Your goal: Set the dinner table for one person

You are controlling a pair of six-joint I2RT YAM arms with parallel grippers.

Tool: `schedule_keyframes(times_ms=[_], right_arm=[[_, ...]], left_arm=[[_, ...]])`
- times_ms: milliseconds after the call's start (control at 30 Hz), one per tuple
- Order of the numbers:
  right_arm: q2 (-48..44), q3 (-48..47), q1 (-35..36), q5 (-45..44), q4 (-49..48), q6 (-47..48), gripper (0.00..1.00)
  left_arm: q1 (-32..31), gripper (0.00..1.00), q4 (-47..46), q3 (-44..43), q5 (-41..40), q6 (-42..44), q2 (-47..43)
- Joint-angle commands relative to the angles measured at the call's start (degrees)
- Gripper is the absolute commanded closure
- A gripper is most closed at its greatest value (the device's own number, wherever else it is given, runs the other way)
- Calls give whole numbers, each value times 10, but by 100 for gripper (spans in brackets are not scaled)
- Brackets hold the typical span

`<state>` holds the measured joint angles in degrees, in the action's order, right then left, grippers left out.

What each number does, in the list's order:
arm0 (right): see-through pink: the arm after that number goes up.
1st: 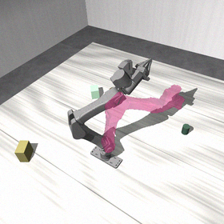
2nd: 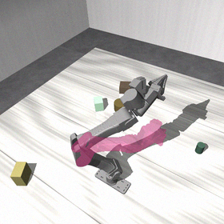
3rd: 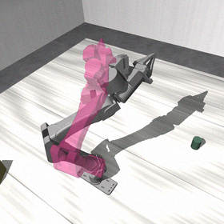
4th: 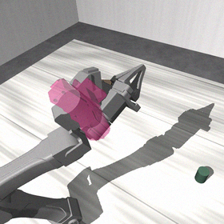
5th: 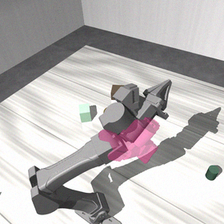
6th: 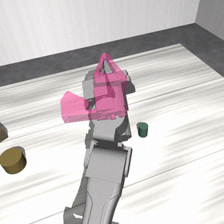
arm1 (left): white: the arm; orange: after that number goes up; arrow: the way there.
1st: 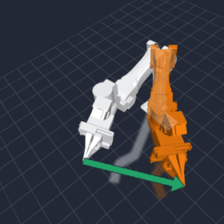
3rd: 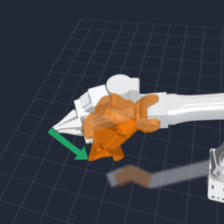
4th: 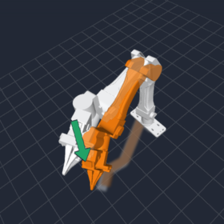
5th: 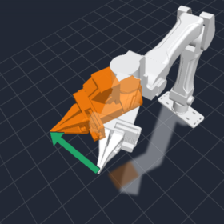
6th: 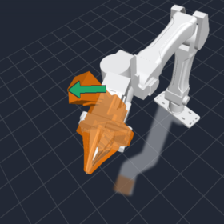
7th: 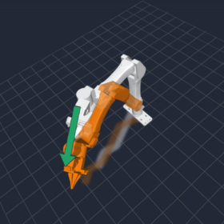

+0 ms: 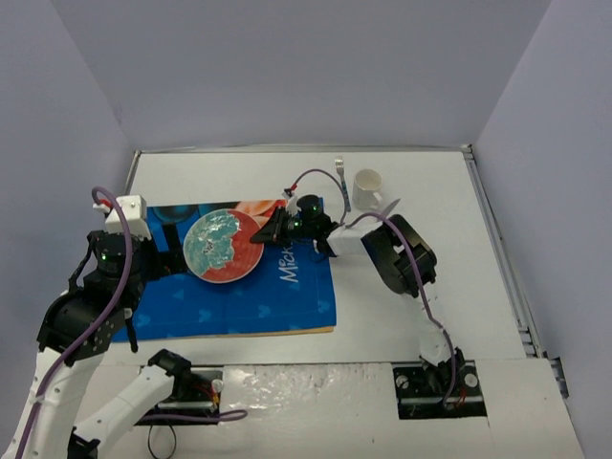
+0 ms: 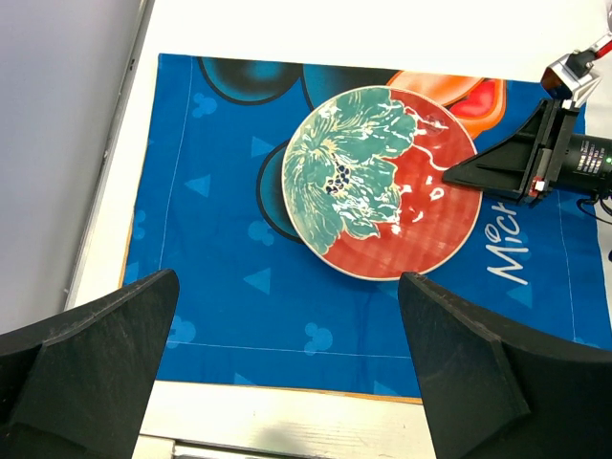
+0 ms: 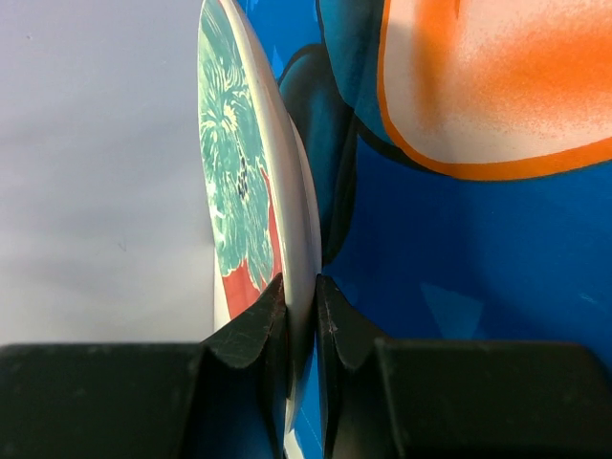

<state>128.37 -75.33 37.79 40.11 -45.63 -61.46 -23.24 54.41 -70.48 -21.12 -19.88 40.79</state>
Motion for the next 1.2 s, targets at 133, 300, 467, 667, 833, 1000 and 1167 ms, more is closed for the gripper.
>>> schedule_keyframes(times_ms=[133, 300, 467, 667, 833, 1000, 1167], right_arm=[[-27, -29, 8, 55, -181, -35, 100], [-18, -28, 18, 56, -183, -35, 100], [-9, -22, 26, 55, -182, -35, 100], [-4, -3, 29, 54, -184, -29, 100], [4, 7, 29, 53, -182, -21, 100], [15, 16, 28, 49, -173, -11, 100], [27, 25, 28, 38, -160, 2, 99]], left_arm=[[3, 3, -5, -7, -17, -2, 3], [3, 3, -6, -10, -13, -2, 4], [3, 3, -5, -9, -11, -3, 4], [3, 3, -7, -6, -12, -3, 3], [3, 3, -10, -5, -11, -3, 4], [3, 3, -13, -4, -10, 0, 6], [3, 3, -13, -5, -11, 0, 5]])
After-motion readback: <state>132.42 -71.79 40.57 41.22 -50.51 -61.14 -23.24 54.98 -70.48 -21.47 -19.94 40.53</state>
